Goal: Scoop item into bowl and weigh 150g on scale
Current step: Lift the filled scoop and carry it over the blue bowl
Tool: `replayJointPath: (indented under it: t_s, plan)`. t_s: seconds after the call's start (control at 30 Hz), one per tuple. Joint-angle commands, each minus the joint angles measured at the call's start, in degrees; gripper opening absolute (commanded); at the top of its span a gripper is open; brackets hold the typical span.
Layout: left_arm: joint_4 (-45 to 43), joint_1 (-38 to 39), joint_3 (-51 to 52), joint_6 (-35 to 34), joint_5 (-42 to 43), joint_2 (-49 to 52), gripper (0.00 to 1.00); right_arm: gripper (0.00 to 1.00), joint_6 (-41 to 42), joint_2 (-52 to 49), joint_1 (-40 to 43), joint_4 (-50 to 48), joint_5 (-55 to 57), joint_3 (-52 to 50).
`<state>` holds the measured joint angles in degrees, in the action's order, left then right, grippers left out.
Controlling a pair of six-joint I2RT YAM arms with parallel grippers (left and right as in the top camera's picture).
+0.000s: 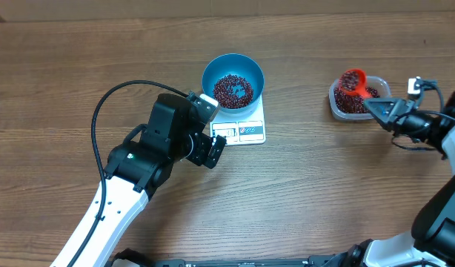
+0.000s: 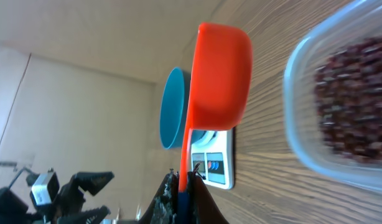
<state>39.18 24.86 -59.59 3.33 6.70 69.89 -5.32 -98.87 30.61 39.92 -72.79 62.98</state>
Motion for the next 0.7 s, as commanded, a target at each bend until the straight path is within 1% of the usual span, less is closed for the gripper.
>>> replayJointPath:
  t_s: [0.0, 0.33, 0.43, 0.67]
  plan:
    - [-0.2, -0.1, 0.0, -0.6, 0.4, 0.3, 0.99, 0.04, -0.9, -0.3, -3.3, -0.2, -2.1, 0.0]
    - [-0.2, -0.1, 0.0, -0.6, 0.4, 0.3, 1.00, 0.04, 0.0, -0.3, -12.6, -1.8, -2.1, 0.0]
    - [-0.2, -0.1, 0.0, -0.6, 0.4, 0.3, 1.00, 0.04, 2.4, -0.3, -14.8, -4.2, -1.7, 0.0]
    - [-0.2, -0.1, 0.0, -0.6, 0.4, 0.3, 1.00, 0.04, 10.9, -0.3, -20.0, -12.4, 0.2, 0.0]
